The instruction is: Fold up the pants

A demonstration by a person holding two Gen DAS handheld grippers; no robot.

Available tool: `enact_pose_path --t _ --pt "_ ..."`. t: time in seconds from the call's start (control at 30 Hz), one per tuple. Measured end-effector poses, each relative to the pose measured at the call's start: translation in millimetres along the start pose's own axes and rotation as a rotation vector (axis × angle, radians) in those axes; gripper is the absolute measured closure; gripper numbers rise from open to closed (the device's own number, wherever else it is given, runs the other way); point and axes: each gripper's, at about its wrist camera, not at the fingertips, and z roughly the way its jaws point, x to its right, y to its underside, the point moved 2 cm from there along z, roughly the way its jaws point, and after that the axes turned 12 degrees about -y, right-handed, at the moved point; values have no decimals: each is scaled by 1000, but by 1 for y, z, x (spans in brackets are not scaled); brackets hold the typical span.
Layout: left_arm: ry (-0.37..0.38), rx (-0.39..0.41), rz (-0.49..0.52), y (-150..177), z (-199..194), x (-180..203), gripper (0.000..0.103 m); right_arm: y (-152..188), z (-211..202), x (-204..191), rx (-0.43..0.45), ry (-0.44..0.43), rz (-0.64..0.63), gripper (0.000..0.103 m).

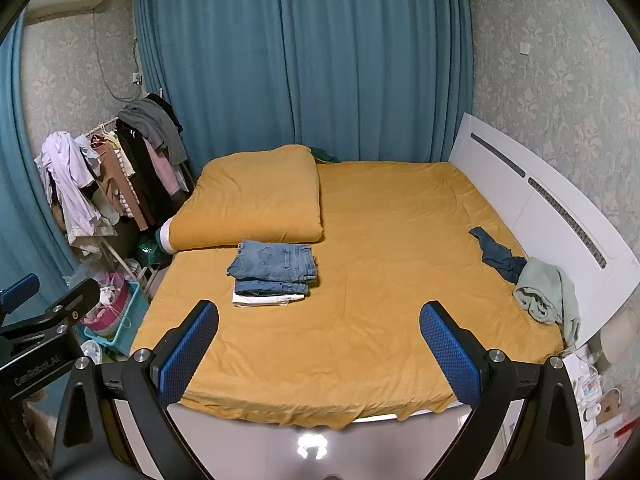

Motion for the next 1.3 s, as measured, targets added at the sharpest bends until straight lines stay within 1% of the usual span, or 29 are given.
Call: enact_pose_path --t 0.3,0.57,1.3 --pt "-8 -1 -11 3 -4 -5 0 6 5 -6 4 -10 -10 0" --pt "-15 -9 -19 2 1 -4 0 7 15 -12 -1 -16 -17 0" --pt "-25 -12 -16 -2 10 -7 0 -2 39 -21 -10 -19 -24 0"
